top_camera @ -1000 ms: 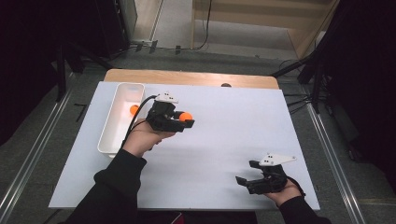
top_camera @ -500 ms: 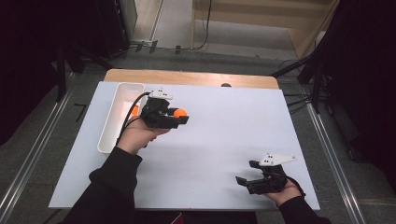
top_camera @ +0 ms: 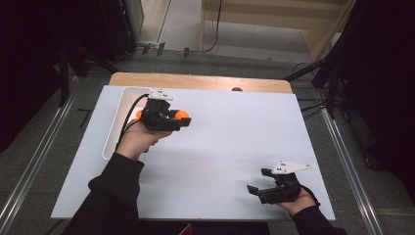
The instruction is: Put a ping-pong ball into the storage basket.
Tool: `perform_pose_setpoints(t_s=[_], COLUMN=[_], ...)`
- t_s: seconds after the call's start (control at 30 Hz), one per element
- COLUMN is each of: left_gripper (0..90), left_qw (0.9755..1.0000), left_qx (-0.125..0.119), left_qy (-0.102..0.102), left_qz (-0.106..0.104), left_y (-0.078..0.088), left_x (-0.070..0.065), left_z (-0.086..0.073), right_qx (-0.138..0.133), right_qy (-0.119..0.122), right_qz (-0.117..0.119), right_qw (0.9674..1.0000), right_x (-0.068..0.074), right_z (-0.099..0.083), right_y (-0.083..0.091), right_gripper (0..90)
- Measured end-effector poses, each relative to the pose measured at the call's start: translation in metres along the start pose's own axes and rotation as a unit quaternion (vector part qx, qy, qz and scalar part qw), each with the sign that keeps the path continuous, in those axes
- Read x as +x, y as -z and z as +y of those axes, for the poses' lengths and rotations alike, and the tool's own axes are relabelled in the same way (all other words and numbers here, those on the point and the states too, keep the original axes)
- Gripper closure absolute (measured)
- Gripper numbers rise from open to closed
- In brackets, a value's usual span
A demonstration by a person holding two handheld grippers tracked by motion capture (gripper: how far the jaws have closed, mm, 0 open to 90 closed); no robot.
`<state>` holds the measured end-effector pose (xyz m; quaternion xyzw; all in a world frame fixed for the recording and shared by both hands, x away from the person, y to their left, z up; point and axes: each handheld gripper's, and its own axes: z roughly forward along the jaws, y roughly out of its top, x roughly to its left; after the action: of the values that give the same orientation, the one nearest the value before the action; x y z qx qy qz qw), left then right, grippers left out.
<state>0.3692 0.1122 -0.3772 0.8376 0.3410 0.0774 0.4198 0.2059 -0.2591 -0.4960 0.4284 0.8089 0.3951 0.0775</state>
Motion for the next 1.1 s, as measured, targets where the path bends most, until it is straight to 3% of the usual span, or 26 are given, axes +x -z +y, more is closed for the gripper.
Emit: perform_pose_setpoints(t_s=[1.1], left_gripper=[50.1], left_qw=[0.9987], left_qx=[-0.003], left_qy=[0.024], left_qz=[0.045], left_y=[0.019], left_x=[0.025], left_z=[-0.007], right_qx=[0.002], right_qy=[0.002], right_qz=[0.000], right_qw=[1.0000], right_x=[0.000], right_z=[0.000], right_y=[0.000], right_gripper=[13.0])
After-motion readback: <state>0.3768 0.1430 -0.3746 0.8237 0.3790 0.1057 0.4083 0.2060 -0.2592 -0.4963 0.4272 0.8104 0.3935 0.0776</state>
